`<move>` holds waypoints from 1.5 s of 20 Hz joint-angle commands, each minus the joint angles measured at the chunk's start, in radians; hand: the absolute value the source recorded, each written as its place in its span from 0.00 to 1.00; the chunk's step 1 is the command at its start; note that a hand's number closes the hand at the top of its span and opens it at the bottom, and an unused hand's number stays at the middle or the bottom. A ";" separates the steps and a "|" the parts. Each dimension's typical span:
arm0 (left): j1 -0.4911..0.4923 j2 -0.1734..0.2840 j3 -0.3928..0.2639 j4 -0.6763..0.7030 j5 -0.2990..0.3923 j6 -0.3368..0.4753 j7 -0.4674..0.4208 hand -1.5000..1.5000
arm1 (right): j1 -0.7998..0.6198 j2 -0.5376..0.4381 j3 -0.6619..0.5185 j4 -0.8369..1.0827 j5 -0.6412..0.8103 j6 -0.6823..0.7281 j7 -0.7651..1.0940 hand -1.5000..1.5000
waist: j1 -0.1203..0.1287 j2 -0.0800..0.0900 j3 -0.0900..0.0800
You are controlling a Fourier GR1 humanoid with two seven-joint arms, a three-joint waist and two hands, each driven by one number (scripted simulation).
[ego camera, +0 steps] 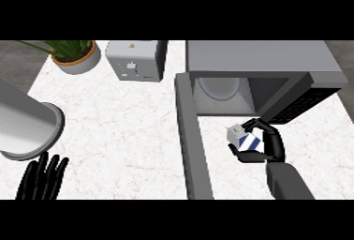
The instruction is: Pick up the milk, place it into the microwave and close the microwave
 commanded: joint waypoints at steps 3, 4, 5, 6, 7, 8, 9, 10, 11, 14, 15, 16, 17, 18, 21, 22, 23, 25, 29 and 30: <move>0.067 -0.013 0.017 -0.003 -0.004 -0.036 -0.052 0.00 | 0.052 0.070 0.085 -0.194 -0.061 -0.037 0.063 1.00 | 0.003 0.002 0.009; -0.054 -0.001 0.057 0.066 0.019 -0.036 -0.004 0.00 | 0.013 0.071 0.170 -0.200 -0.109 -0.114 0.121 1.00 | 0.000 0.002 0.009; 0.020 0.003 0.074 0.106 0.033 -0.091 -0.090 0.00 | 0.086 0.071 0.194 -0.269 -0.111 -0.103 0.112 1.00 | 0.000 0.001 0.008; -0.009 -0.025 0.008 -0.014 -0.037 -0.001 0.031 0.00 | 0.049 0.071 0.160 -0.266 -0.079 -0.130 0.158 1.00 | 0.001 0.003 0.009; 0.008 0.006 0.064 0.041 0.020 -0.057 -0.018 0.00 | 0.040 0.072 0.263 -0.269 -0.136 -0.241 0.164 1.00 | 0.006 0.001 0.009; 0.042 -0.010 0.040 0.055 0.017 -0.082 -0.055 0.00 | 0.059 0.072 0.268 -0.316 -0.128 -0.244 0.206 1.00 | 0.004 0.002 0.009; 0.020 -0.015 0.050 0.020 0.025 -0.057 -0.003 0.00 | 0.061 0.072 0.247 -0.361 -0.107 -0.246 0.244 1.00 | 0.001 0.002 0.009; -0.007 -0.013 0.072 0.038 0.016 -0.057 0.000 0.00 | -0.007 0.044 0.186 -0.291 -0.080 -0.201 0.231 1.00 | 0.004 0.005 0.009; 0.023 -0.031 0.037 0.049 -0.008 -0.081 -0.038 0.00 | 0.002 0.065 0.192 -0.303 -0.082 -0.221 0.237 1.00 | 0.005 0.005 0.009; 0.012 -0.027 0.063 0.055 0.023 -0.096 -0.034 0.00 | -0.066 0.072 0.267 -0.339 -0.113 -0.328 0.374 1.00 | 0.008 0.005 0.009; -0.062 -0.052 0.085 0.172 0.005 -0.091 -0.068 0.00 | 0.009 0.072 0.269 -0.382 -0.092 -0.322 0.351 1.00 | 0.000 0.005 0.009; 0.004 -0.037 0.069 0.041 0.020 -0.082 0.001 0.00 | -0.104 0.026 0.209 -0.282 -0.088 -0.270 0.374 1.00 | 0.009 0.006 0.010; 0.040 -0.028 0.083 0.016 0.025 -0.108 -0.014 0.00 | -0.037 0.072 0.254 -0.350 -0.067 -0.316 0.387 1.00 | 0.006 0.005 0.009; 0.016 -0.045 0.063 0.054 0.004 -0.091 -0.027 0.00 | -0.143 -0.004 0.216 -0.282 -0.071 -0.269 0.453 1.00 | 0.010 0.006 0.009; -0.018 -0.010 0.130 0.094 0.059 -0.151 -0.027 0.00 | -0.233 0.009 0.194 -0.143 -0.046 -0.332 0.417 1.00 | 0.017 0.009 0.010; -0.017 -0.033 0.102 0.082 0.036 -0.125 -0.009 0.00 | -0.222 0.034 0.214 -0.106 -0.013 -0.373 0.390 1.00 | 0.017 0.010 0.010; -0.016 -0.046 0.093 0.090 0.024 -0.117 -0.031 0.00 | -0.292 -0.015 0.209 -0.086 0.007 -0.380 0.459 1.00 | 0.023 0.011 0.010; -0.042 -0.006 0.138 0.085 0.063 -0.146 0.007 0.00 | -0.307 -0.011 0.212 -0.004 0.037 -0.425 0.429 1.00 | 0.026 0.013 0.010; -0.078 -0.020 0.138 0.161 0.047 -0.159 -0.023 0.00 | -0.449 -0.035 0.181 0.128 0.066 -0.518 0.488 1.00 | 0.039 0.020 0.010; -0.084 -0.002 0.147 0.081 0.083 -0.151 0.049 0.00 | -0.456 -0.090 0.167 0.154 0.057 -0.467 0.471 1.00 | 0.040 0.021 0.011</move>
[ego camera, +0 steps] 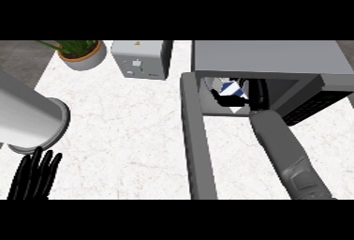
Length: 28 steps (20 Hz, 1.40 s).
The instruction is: Pick up the milk, place it into the microwave and close the microwave
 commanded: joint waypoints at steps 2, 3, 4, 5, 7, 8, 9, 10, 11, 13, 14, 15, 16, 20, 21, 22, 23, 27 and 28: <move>0.011 0.001 0.001 0.052 -0.011 -0.048 -0.056 0.00 | -0.124 -0.065 -0.025 0.173 0.039 -0.050 0.013 1.00 | 0.026 0.009 0.000; -0.012 -0.026 -0.053 -0.041 -0.026 0.017 0.046 0.00 | -0.119 -0.068 -0.039 0.190 0.031 -0.061 -0.026 1.00 | 0.026 0.012 0.002; -0.009 -0.020 -0.029 -0.003 -0.013 -0.010 0.005 0.00 | -0.133 -0.054 -0.036 0.213 0.045 -0.115 -0.013 1.00 | 0.035 0.015 0.002; -0.002 0.011 -0.003 -0.016 0.002 -0.026 0.020 0.00 | -0.142 -0.094 -0.037 0.226 0.051 -0.103 -0.007 1.00 | 0.037 0.016 0.002; -0.009 -0.004 -0.027 -0.022 -0.043 -0.001 0.011 0.00 | -0.153 -0.118 -0.029 0.250 0.072 -0.142 -0.007 1.00 | 0.053 0.023 0.003; -0.025 0.009 0.000 0.027 -0.053 -0.004 0.000 0.00 | -0.181 -0.086 -0.017 0.265 0.090 -0.201 0.023 1.00 | 0.050 0.022 0.002; -0.078 0.007 -0.001 0.026 -0.067 0.030 0.047 0.00 | -0.186 -0.096 -0.022 0.273 0.088 -0.208 0.020 1.00 | 0.046 0.028 0.003; -0.066 0.006 -0.018 0.013 -0.087 0.044 0.069 0.00 | -0.188 -0.130 -0.029 0.286 0.087 -0.200 0.031 1.00 | 0.045 0.027 0.003; -0.062 0.011 -0.031 0.023 -0.106 0.023 0.036 0.00 | -0.195 -0.101 -0.047 0.276 0.074 -0.272 0.030 1.00 | 0.061 0.032 0.003; -0.064 0.003 -0.030 0.047 -0.132 0.036 0.015 0.00 | -0.227 -0.131 -0.043 0.296 0.087 -0.301 0.059 1.00 | 0.067 0.034 0.003; -0.071 -0.004 -0.039 0.010 -0.128 0.054 0.054 0.00 | -0.222 -0.106 -0.033 0.315 0.100 -0.334 0.061 1.00 | 0.065 0.032 0.003; -0.080 0.011 -0.028 0.029 -0.129 0.043 0.054 0.00 | -0.244 -0.103 -0.029 0.322 0.107 -0.347 0.074 0.00 | 0.073 0.036 0.003; -0.076 0.035 0.008 0.041 -0.100 0.013 0.032 0.00 | -0.241 -0.149 -0.023 0.333 0.116 -0.312 0.070 0.00 | 0.078 0.037 0.002; -0.108 0.007 -0.026 0.038 -0.138 0.052 0.063 0.00 | -0.253 -0.150 0.014 0.375 0.160 -0.340 0.089 0.00 | 0.083 0.042 0.003; -0.097 0.024 -0.018 0.033 -0.134 0.036 0.060 0.00 | -0.242 -0.149 0.012 0.381 0.158 -0.328 0.086 0.00 | 0.086 0.041 0.004; -0.106 0.003 -0.051 0.034 -0.158 0.046 0.052 0.00 | -0.262 -0.136 0.011 0.380 0.158 -0.337 0.097 0.00 | 0.094 0.046 0.004; -0.071 0.004 -0.064 0.012 -0.166 0.042 0.047 0.00 | -0.228 -0.143 0.018 0.387 0.165 -0.324 0.073 0.00 | 0.092 0.041 0.004; -0.115 -0.003 -0.045 0.046 -0.156 0.047 0.048 0.00 | -0.254 -0.136 0.007 0.372 0.151 -0.222 0.047 0.00 | 0.089 0.045 0.005; -0.112 0.023 -0.031 0.039 -0.128 0.015 0.058 0.00 | -0.263 -0.106 -0.001 0.368 0.142 -0.217 0.049 0.00 | 0.092 0.043 0.005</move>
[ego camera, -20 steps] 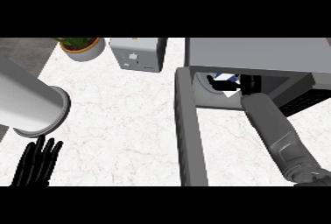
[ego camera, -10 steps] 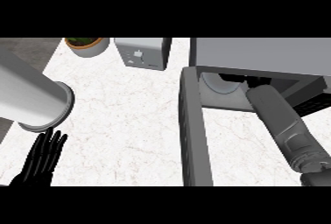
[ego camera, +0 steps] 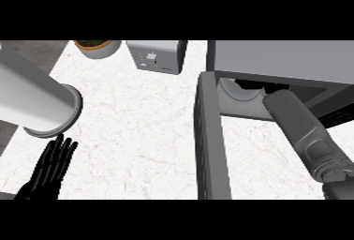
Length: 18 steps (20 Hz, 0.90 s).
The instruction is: Pick up the milk, place it into the microwave and close the microwave
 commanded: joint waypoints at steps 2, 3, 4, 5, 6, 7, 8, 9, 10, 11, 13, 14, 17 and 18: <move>-0.010 -0.009 -0.011 0.016 -0.008 -0.005 -0.009 0.00 | -0.009 0.010 -0.022 -0.008 -0.024 0.129 -0.041 0.00 | -0.008 -0.003 0.001; -0.002 -0.023 -0.033 0.008 -0.021 0.001 -0.017 0.00 | -0.013 0.019 -0.031 -0.013 -0.032 0.110 -0.041 0.00 | 0.003 0.000 0.001; 0.009 -0.007 -0.023 0.035 -0.010 -0.030 -0.043 0.00 | 0.022 0.015 -0.040 -0.026 -0.043 0.151 -0.094 0.00 | -0.008 -0.002 0.001; -0.013 -0.016 -0.022 0.026 -0.017 -0.008 -0.020 0.00 | 0.019 0.020 -0.047 -0.036 -0.050 0.162 -0.113 0.00 | -0.018 -0.005 0.001; -0.009 -0.012 -0.016 0.038 -0.005 -0.023 -0.032 0.00 | 0.025 0.053 -0.060 -0.043 -0.063 0.140 -0.124 0.00 | -0.015 -0.006 0.000; 0.001 -0.017 -0.030 0.028 -0.001 -0.036 -0.049 0.00 | 0.044 0.035 -0.069 -0.045 -0.071 0.157 -0.150 0.00 | -0.012 -0.005 0.001; -0.030 -0.015 -0.014 0.012 0.005 -0.018 -0.012 0.00 | 0.042 0.063 -0.078 -0.053 -0.082 0.161 -0.164 0.00 | -0.021 -0.007 0.001; 0.016 -0.018 -0.021 0.014 0.006 -0.030 -0.042 0.00 | 0.076 0.040 -0.098 -0.061 -0.102 0.199 -0.206 0.00 | -0.023 -0.011 0.001; -0.012 -0.023 -0.028 0.013 -0.005 -0.020 -0.026 0.00 | 0.065 0.052 -0.105 -0.054 -0.108 0.187 -0.193 0.00 | -0.022 -0.008 0.001; -0.020 -0.041 -0.049 0.053 -0.035 -0.011 -0.049 0.00 | 0.076 0.047 -0.109 -0.053 -0.113 0.231 -0.214 0.00 | -0.037 -0.012 0.000; 0.009 -0.060 -0.083 0.030 -0.048 -0.002 -0.043 0.00 | 0.091 0.062 -0.138 -0.061 -0.141 0.229 -0.239 0.00 | -0.039 -0.017 0.000; -0.025 -0.027 -0.043 0.033 -0.013 -0.032 -0.032 0.00 | 0.088 0.075 -0.141 -0.052 -0.144 0.232 -0.234 0.00 | -0.040 -0.016 0.000; 0.035 -0.042 -0.071 0.005 -0.049 -0.015 -0.050 0.00 | 0.126 0.061 -0.181 -0.058 -0.184 0.293 -0.274 0.00 | -0.049 -0.025 -0.001; -0.028 -0.056 -0.073 0.057 -0.054 -0.009 -0.038 0.00 | 0.144 0.093 -0.181 -0.053 -0.185 0.281 -0.287 0.00 | -0.064 -0.025 -0.001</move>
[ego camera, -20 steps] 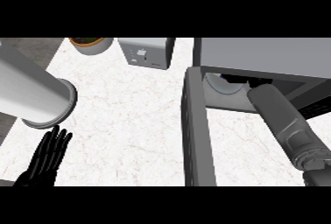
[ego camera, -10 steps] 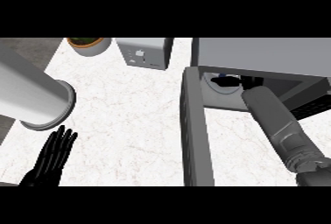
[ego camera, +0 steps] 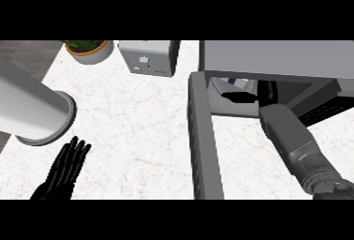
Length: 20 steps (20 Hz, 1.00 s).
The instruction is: Pick up the milk, place it into the microwave and close the microwave
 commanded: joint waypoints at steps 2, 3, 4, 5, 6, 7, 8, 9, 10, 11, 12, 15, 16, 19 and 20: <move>-0.034 -0.005 -0.011 -0.006 -0.024 0.013 0.031 0.00 | 0.043 -0.005 -0.051 -0.002 -0.051 0.093 -0.062 0.00 | -0.014 -0.004 0.000; 0.021 -0.015 -0.017 -0.007 -0.035 0.017 -0.009 0.00 | 0.082 0.025 -0.055 -0.010 -0.059 0.091 -0.097 0.00 | -0.026 -0.014 -0.001; 0.007 -0.015 -0.022 0.003 -0.037 0.004 -0.022 0.00 | 0.081 0.005 -0.052 -0.001 -0.052 0.090 -0.099 0.00 | -0.020 -0.010 -0.001; -0.016 -0.011 -0.021 -0.027 -0.020 0.002 0.020 0.00 | 0.142 -0.002 -0.059 -0.008 -0.060 0.118 -0.160 0.00 | -0.030 -0.012 -0.001; 0.004 -0.055 -0.081 -0.047 -0.087 0.058 0.028 0.00 | 0.125 -0.003 -0.062 -0.009 -0.063 0.132 -0.160 0.00 | -0.023 -0.011 0.000; 0.018 -0.044 -0.063 -0.021 -0.059 0.028 0.008 0.00 | 0.088 -0.018 -0.063 -0.009 -0.065 0.144 -0.108 0.00 | -0.032 -0.017 -0.002; -0.019 -0.009 -0.018 -0.048 -0.023 0.014 0.063 0.00 | 0.133 -0.008 -0.074 -0.009 -0.076 0.170 -0.170 0.00 | -0.028 -0.012 -0.001; -0.014 -0.034 -0.046 -0.007 -0.063 0.025 0.010 0.00 | 0.181 -0.030 -0.073 -0.012 -0.078 0.223 -0.211 0.00 | -0.038 -0.015 -0.001; -0.032 -0.034 -0.047 -0.045 -0.049 0.032 0.074 0.00 | 0.183 0.051 -0.068 -0.016 -0.082 0.210 -0.209 0.00 | -0.050 -0.022 -0.002; -0.044 -0.026 -0.044 -0.022 -0.045 0.017 0.071 0.00 | 0.156 -0.001 -0.074 -0.010 -0.090 0.310 -0.185 0.00 | -0.044 -0.018 -0.002; -0.030 -0.049 -0.059 -0.021 -0.074 0.047 0.054 0.00 | 0.247 0.001 -0.080 -0.015 -0.099 0.334 -0.258 0.00 | -0.057 -0.023 -0.002; 0.003 -0.028 -0.044 0.007 -0.052 0.000 0.014 0.00 | 0.256 0.050 -0.068 -0.027 -0.101 0.355 -0.243 0.00 | -0.059 -0.027 -0.003; -0.063 -0.071 -0.072 0.004 -0.094 0.054 0.056 0.00 | 0.278 0.033 -0.068 -0.031 -0.100 0.378 -0.274 0.00 | -0.061 -0.025 -0.003; -0.067 -0.056 -0.044 -0.037 -0.075 0.051 0.104 0.00 | 0.321 0.038 -0.062 -0.045 -0.105 0.412 -0.304 0.00 | -0.060 -0.026 -0.003; -0.094 -0.081 -0.074 -0.028 -0.090 0.067 0.134 0.00 | 0.345 0.088 -0.069 -0.059 -0.120 0.388 -0.318 0.00 | -0.069 -0.029 -0.003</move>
